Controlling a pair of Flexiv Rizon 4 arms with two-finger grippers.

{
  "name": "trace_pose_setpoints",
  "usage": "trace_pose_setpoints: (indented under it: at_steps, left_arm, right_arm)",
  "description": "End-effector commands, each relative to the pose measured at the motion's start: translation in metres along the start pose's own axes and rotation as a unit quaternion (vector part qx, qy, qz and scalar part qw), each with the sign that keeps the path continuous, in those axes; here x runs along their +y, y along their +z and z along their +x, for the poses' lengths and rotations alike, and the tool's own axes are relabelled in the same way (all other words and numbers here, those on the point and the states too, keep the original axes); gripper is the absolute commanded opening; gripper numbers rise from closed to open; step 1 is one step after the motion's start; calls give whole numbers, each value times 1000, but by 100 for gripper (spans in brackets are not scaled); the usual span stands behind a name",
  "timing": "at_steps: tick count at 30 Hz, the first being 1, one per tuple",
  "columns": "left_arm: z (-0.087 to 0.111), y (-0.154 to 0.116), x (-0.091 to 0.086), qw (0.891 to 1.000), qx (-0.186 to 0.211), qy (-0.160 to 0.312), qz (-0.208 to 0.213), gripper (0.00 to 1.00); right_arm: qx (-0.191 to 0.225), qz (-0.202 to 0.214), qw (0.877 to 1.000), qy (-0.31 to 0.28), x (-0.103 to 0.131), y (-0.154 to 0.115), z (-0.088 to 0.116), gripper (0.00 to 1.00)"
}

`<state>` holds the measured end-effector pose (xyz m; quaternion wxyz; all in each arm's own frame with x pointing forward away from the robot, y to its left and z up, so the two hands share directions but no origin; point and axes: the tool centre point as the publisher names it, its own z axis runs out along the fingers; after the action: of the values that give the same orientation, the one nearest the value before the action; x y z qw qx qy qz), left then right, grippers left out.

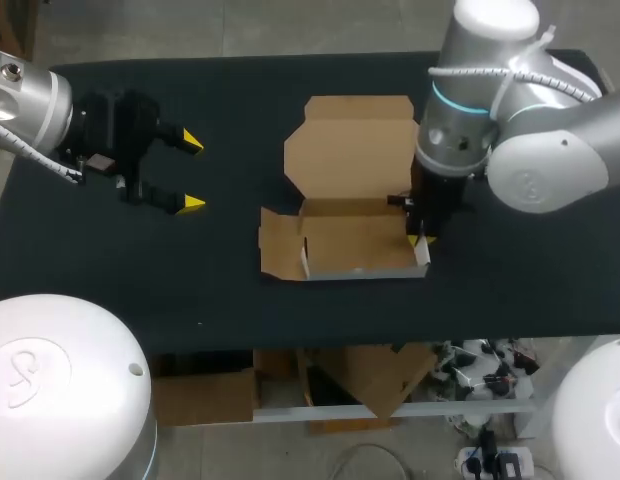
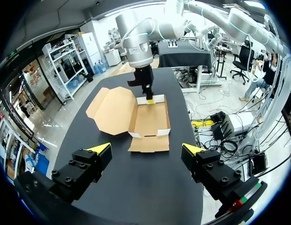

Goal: Assemble the packaging by folding the flat box into shape, placing the metal phone stand inside, and closing the box properly

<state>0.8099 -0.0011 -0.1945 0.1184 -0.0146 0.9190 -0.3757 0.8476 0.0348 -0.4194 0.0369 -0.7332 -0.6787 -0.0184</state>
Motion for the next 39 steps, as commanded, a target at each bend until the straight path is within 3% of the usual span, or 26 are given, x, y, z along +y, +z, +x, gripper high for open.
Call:
trace_pose_setpoints:
  at_steps: [1,6,8,9,27,39]
  left_arm:
    - [0,0,0,1000,1,0,-2,100]
    - [0,0,0,1000,1,0,-2,100]
    - [0,0,0,1000,1,0,-2,100]
    - [0,0,0,1000,1,0,-2,100]
    - [0,0,0,1000,1,0,-2,100]
    - [0,0,0,1000,1,0,-2,100]
  right_arm:
    - [-2,-1,1000,1,0,4,0,16]
    - [-3,0,1000,0,2,4,1,13]
    - [-4,1,1000,-1,2,5,1,1]
    - [-5,2,1000,-4,2,5,1,0]
    - [-30,-16,996,-82,9,-1,8,0]
    - [-83,-8,994,-72,13,5,9,0]
